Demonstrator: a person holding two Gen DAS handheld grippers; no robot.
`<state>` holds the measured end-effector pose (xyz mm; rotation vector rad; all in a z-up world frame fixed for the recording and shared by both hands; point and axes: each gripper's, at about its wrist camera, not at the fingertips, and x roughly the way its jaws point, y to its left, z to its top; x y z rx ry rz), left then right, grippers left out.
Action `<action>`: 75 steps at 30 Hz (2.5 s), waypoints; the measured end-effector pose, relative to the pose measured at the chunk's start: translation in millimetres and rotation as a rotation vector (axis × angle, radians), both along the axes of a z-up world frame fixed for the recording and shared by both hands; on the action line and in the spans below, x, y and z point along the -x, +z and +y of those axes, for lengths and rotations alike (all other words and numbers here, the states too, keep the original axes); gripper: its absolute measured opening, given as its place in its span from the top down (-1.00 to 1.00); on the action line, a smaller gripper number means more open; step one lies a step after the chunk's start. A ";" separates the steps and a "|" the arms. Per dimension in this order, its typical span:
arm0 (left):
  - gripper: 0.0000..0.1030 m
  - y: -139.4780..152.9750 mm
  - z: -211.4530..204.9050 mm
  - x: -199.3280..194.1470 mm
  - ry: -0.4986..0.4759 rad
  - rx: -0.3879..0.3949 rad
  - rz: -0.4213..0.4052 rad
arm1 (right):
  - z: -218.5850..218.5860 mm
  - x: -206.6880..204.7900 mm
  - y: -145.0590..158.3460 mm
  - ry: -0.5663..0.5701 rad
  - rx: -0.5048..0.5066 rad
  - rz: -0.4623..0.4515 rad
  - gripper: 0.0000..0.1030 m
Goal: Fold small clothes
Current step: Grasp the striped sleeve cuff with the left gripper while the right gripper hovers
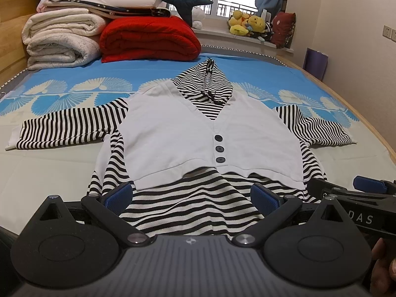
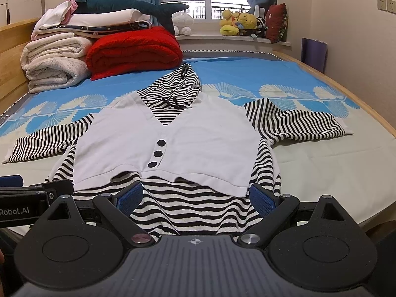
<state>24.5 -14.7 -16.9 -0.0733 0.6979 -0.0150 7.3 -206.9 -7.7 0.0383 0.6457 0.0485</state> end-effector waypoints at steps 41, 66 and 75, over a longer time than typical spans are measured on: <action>0.60 -75.7 408.6 -202.0 0.765 0.275 0.171 | 14.1 -162.4 73.2 0.307 -0.018 -0.198 -0.42; 1.00 -39.1 351.6 -241.0 0.776 -0.001 -0.010 | -25.4 -244.6 0.1 0.013 -0.092 -0.030 0.24; 0.07 -69.8 363.4 -237.1 0.928 0.157 0.160 | -30.8 -237.2 -6.5 0.046 -0.095 0.001 0.24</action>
